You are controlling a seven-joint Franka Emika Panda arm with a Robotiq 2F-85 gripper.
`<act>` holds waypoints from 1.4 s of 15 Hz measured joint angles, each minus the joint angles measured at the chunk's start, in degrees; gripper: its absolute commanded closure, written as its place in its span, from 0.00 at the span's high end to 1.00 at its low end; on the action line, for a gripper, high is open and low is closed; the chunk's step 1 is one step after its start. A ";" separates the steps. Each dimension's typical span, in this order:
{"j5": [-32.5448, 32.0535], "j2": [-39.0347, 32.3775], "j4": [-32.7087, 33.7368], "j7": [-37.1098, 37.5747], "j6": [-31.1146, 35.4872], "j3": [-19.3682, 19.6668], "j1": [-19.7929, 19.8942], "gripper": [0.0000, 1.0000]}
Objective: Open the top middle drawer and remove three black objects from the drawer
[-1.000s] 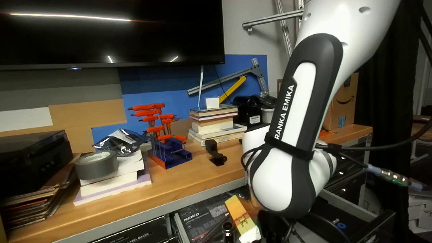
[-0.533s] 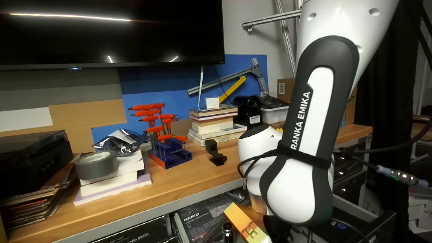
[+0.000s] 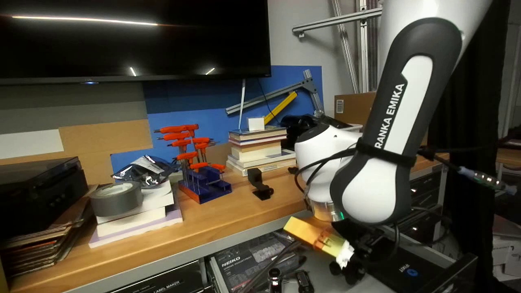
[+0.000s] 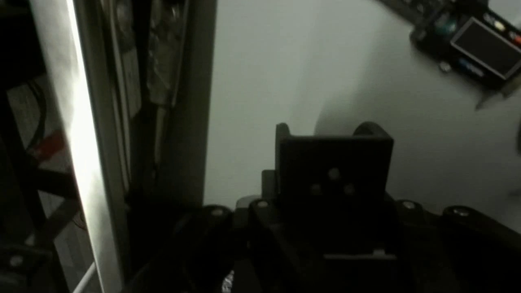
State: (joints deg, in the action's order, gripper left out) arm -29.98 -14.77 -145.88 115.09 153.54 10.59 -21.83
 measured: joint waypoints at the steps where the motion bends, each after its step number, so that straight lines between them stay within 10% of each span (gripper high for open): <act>1: -1.19 1.40 0.64 -2.58 -1.23 0.05 1.59 0.25; 9: 0.87 6.14 10.40 -31.14 -3.17 -1.58 15.22 0.25; 21: 14.26 -9.43 34.65 -62.01 -4.91 -2.09 21.96 0.25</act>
State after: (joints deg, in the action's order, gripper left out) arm -15.72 -24.21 -111.22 53.08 148.63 8.50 0.13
